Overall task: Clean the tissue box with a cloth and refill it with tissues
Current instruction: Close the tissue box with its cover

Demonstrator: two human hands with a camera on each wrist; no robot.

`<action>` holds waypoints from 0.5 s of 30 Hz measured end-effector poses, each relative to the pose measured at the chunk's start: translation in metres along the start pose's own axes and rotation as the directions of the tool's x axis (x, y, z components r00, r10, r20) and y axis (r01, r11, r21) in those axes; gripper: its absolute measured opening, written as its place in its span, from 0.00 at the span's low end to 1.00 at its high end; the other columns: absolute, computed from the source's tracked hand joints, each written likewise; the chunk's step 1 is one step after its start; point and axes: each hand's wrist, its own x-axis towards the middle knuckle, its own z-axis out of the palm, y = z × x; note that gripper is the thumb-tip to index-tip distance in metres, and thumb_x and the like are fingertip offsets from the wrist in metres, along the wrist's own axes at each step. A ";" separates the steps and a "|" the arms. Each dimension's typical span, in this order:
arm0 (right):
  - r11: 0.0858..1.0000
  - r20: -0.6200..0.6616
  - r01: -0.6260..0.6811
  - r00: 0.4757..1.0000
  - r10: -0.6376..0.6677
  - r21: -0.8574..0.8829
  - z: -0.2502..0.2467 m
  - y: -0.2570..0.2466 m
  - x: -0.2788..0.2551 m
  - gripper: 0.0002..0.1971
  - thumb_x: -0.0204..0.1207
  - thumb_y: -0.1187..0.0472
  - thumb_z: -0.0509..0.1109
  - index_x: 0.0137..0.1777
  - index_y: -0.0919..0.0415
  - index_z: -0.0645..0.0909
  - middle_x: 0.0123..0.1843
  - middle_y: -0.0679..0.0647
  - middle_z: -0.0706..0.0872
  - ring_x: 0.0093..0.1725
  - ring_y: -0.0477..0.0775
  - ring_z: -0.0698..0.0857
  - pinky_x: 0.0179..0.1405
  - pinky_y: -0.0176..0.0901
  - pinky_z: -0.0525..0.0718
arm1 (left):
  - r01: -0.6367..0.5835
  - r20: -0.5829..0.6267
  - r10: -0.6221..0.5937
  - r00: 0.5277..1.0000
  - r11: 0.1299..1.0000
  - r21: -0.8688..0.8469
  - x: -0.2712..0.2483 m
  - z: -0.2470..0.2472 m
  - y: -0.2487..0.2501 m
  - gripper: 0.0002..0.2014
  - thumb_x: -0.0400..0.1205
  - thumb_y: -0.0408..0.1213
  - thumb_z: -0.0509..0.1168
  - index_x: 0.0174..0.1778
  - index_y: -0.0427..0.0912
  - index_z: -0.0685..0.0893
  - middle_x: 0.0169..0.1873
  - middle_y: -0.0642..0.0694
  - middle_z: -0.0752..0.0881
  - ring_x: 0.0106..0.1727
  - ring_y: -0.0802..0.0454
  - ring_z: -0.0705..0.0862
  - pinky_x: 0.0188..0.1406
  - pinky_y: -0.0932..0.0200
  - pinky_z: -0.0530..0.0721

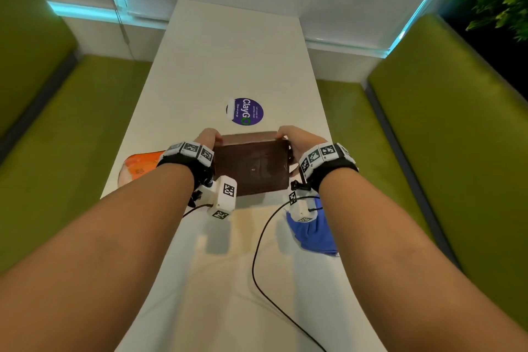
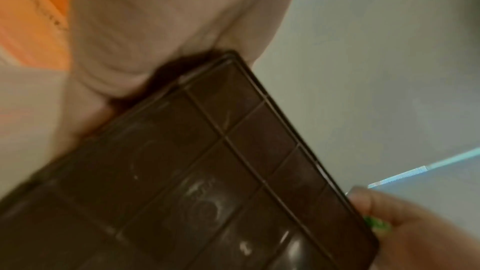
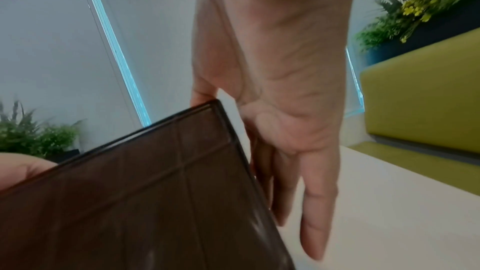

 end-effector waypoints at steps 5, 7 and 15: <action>0.968 0.097 0.184 0.981 -0.170 -0.168 0.004 0.008 -0.009 0.13 0.63 0.71 0.69 0.46 0.56 0.80 0.46 0.54 0.81 0.54 0.58 0.80 0.56 0.54 0.81 | -0.019 0.083 0.052 0.995 0.936 -0.353 -0.004 0.006 -0.019 0.12 0.80 0.44 0.57 0.35 0.44 0.80 0.34 0.44 0.83 0.31 0.47 0.83 0.37 0.57 0.81; 0.948 0.047 0.306 0.952 -0.303 -0.090 0.009 0.028 -0.002 0.32 0.58 0.79 0.65 0.65 0.62 0.75 0.54 0.60 0.81 0.59 0.62 0.80 0.53 0.54 0.83 | -0.012 0.132 0.068 0.989 0.923 -0.384 -0.005 0.008 -0.032 0.17 0.79 0.54 0.58 0.37 0.46 0.86 0.32 0.46 0.90 0.30 0.49 0.89 0.35 0.59 0.84; 0.755 -0.170 0.339 0.940 -0.295 0.562 0.038 0.086 -0.008 0.18 0.71 0.60 0.64 0.62 0.60 0.72 0.47 0.56 0.79 0.41 0.48 0.79 0.30 0.35 0.81 | -0.143 0.021 0.161 0.987 0.921 -0.361 -0.009 0.020 -0.075 0.21 0.87 0.46 0.53 0.76 0.45 0.65 0.59 0.41 0.81 0.50 0.47 0.84 0.50 0.47 0.84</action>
